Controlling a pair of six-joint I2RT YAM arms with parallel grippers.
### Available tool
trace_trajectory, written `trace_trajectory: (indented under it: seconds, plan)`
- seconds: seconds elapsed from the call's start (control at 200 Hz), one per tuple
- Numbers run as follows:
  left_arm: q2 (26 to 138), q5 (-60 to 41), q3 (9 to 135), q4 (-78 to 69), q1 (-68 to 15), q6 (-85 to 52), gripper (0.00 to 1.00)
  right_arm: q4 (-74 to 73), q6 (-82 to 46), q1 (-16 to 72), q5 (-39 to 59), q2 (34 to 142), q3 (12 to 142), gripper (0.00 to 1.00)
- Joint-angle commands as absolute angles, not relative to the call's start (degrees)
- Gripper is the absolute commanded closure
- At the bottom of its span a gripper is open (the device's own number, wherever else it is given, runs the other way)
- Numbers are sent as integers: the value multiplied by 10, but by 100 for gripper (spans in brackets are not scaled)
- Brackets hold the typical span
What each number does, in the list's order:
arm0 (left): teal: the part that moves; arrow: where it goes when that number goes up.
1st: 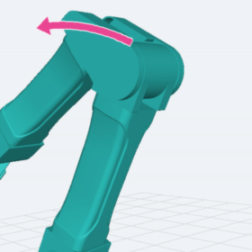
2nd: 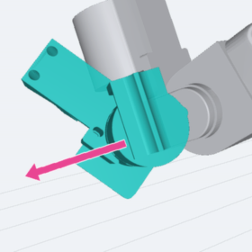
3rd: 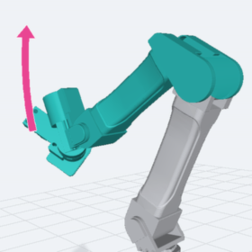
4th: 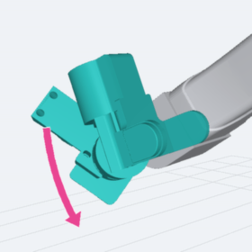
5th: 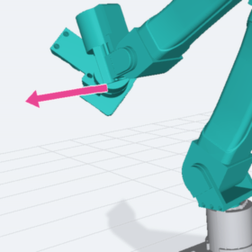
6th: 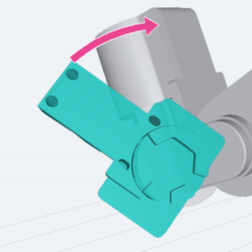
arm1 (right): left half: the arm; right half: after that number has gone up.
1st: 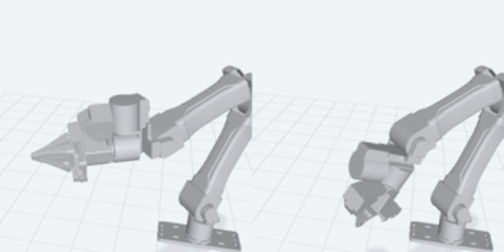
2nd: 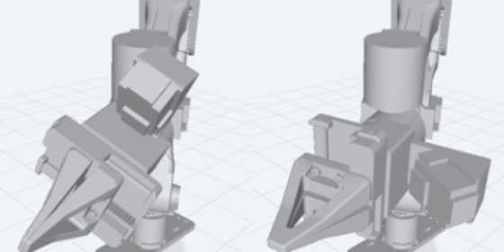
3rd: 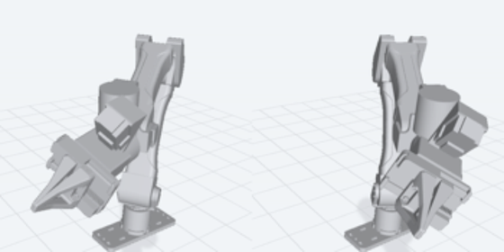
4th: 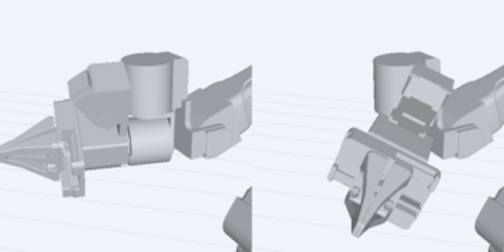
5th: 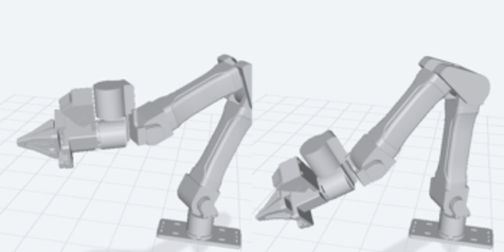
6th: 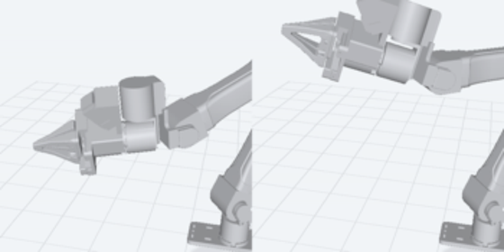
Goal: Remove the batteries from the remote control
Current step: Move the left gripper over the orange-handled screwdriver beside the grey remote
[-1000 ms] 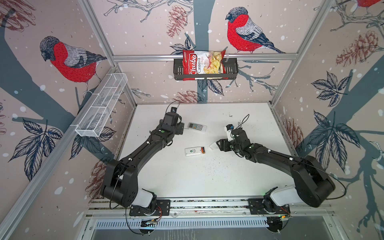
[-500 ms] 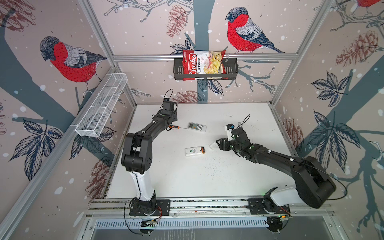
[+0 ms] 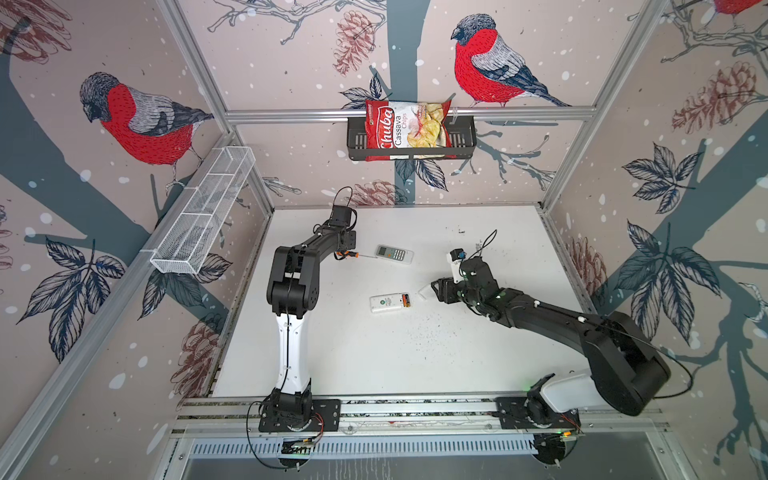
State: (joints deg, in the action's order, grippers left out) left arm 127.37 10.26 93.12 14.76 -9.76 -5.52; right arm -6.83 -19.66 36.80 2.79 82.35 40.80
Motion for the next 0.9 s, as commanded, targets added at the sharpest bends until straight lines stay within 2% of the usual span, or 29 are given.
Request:
trace_trajectory:
  seconds: [0.0,0.68,0.785,0.896]
  plan:
    - [1275,92,929,164,-96,-44,71,-76,-195,370,18,822,410,33]
    - [1071,48,688,135,-114,-81,72,-82,-199,379,31,808,408,33]
    - [1049,50,667,136,-132,-85,69,-81,-200,381,31,810,409,31]
    - [1046,49,673,152,-151,-60,58,-83,-201,383,33,807,404,29]
